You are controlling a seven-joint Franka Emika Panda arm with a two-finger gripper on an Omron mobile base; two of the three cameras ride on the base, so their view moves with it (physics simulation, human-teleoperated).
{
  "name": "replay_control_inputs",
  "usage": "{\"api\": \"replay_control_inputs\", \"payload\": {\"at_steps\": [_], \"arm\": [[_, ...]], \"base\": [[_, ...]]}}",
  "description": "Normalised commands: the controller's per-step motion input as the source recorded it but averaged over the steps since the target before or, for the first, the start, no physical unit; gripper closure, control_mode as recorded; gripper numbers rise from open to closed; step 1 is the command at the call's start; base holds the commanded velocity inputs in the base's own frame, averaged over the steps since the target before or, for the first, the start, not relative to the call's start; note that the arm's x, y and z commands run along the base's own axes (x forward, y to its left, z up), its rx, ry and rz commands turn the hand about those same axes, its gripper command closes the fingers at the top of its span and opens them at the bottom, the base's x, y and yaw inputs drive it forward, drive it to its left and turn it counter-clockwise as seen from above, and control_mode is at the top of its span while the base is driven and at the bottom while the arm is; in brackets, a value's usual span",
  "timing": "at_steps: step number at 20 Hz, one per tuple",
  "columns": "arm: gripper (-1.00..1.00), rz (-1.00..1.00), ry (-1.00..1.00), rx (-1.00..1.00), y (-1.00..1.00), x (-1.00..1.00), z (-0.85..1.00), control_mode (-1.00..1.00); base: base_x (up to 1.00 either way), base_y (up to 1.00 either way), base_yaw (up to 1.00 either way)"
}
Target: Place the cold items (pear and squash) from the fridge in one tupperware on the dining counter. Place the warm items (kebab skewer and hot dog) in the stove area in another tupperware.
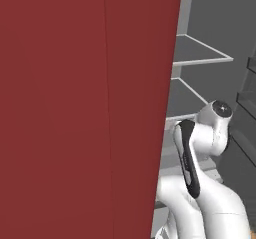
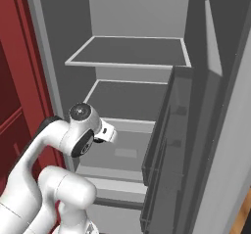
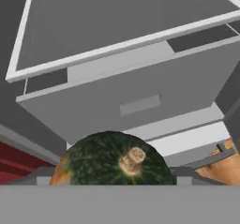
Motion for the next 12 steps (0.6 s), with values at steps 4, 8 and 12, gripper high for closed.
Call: {"api": "replay_control_inputs", "payload": {"at_steps": [4, 8, 12], "arm": [[1.0, 0.06, 0.27, -0.25, 0.14, -0.2, -0.71, -1.0], [1.0, 0.14, 0.14, -0.12, 0.04, -0.01, -0.28, -1.0], [1.0, 0.14, 0.05, -0.08, 0.02, -0.11, -0.22, -1.0]], "base": [[0.0, 0.0, 0.0], [0.0, 0.0, 0.0], [0.0, 0.0, 0.0]]}}
